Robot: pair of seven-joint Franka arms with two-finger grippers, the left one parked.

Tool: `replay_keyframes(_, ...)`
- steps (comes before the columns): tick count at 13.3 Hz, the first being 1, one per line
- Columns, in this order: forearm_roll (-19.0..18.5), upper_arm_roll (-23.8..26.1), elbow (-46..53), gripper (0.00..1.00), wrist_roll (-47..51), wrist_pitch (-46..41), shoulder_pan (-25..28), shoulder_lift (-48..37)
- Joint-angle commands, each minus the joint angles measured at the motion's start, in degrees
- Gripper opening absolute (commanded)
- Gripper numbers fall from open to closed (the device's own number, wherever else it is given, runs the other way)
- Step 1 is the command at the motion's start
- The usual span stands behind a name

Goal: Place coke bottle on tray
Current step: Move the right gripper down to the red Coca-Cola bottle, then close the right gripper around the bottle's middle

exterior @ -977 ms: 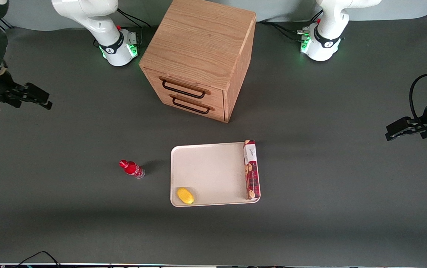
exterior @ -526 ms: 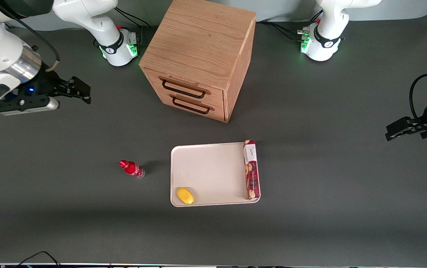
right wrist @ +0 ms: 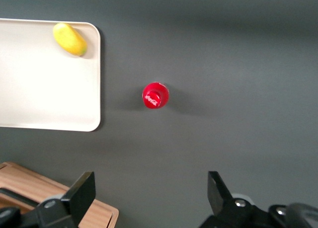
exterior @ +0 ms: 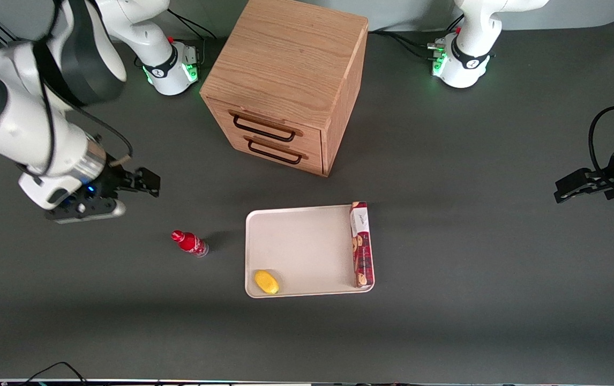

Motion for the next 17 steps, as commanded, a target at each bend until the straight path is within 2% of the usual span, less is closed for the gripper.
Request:
replay_keyframes(1, 1.2, -0.3, 3.5, 1.00, -1.5, 0.7, 0.6, 6.0)
replay_keyframes(5, 1.1, -0.3, 4.1, 1.00, -4.4, 6.1, 1.0, 12.3)
replay_keyframes(9, 1.1, -0.3, 3.2, 1.00, -7.8, 10.9, 0.8, 14.8)
replay_keyframes(17, 1.3, -0.3, -0.1, 1.00, -8.7, 12.8, 0.5, 15.7)
